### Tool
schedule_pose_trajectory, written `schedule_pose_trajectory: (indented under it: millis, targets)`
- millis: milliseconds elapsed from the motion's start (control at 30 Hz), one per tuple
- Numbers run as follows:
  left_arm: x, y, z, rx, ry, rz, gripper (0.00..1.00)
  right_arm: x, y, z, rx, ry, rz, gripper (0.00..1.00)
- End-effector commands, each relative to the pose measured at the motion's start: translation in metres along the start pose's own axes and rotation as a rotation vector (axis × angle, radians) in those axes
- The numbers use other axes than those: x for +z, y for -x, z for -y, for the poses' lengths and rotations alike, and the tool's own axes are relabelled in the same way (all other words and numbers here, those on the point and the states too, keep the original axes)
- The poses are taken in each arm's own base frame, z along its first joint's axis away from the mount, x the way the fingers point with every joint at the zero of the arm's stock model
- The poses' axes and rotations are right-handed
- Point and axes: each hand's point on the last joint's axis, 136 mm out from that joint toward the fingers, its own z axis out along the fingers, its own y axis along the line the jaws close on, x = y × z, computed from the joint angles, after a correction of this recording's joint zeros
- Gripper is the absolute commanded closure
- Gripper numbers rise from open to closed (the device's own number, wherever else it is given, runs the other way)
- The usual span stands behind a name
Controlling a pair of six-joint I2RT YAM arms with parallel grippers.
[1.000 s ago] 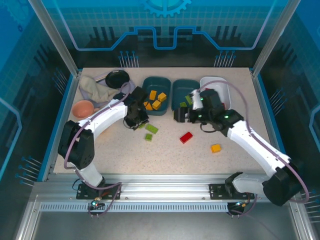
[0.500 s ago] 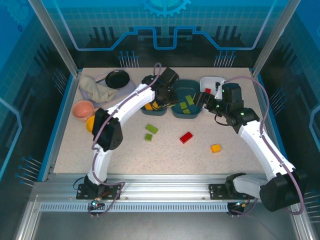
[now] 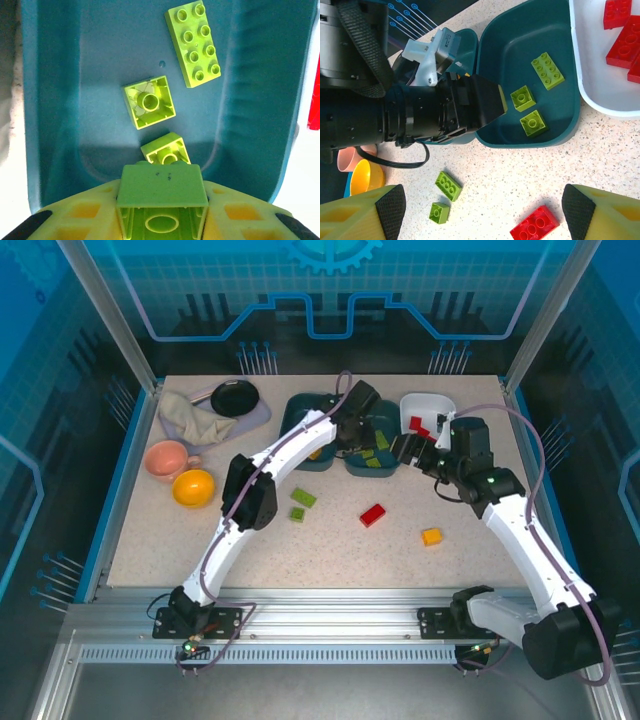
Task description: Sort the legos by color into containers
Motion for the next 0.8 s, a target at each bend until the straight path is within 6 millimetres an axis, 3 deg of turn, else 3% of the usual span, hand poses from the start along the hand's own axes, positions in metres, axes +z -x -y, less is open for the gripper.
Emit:
schedule_pose_trajectory:
  millis: [0,467,767]
  targets:
    - [0.003,0.003,0.007,0.026,-0.021,0.001,0.62,-0.004,-0.003,0.006,0.018,-0.006,-0.006,0.16]
    - [0.016,-0.006,-0.01,-0.013,0.055,-0.03,0.56,-0.003,-0.004,0.008,0.02,-0.012,-0.012,0.15]
    - [0.003,-0.001,-0.002,-0.028,0.027,-0.011,0.51,-0.006,-0.005,0.007,0.013,-0.013,-0.018,0.15]
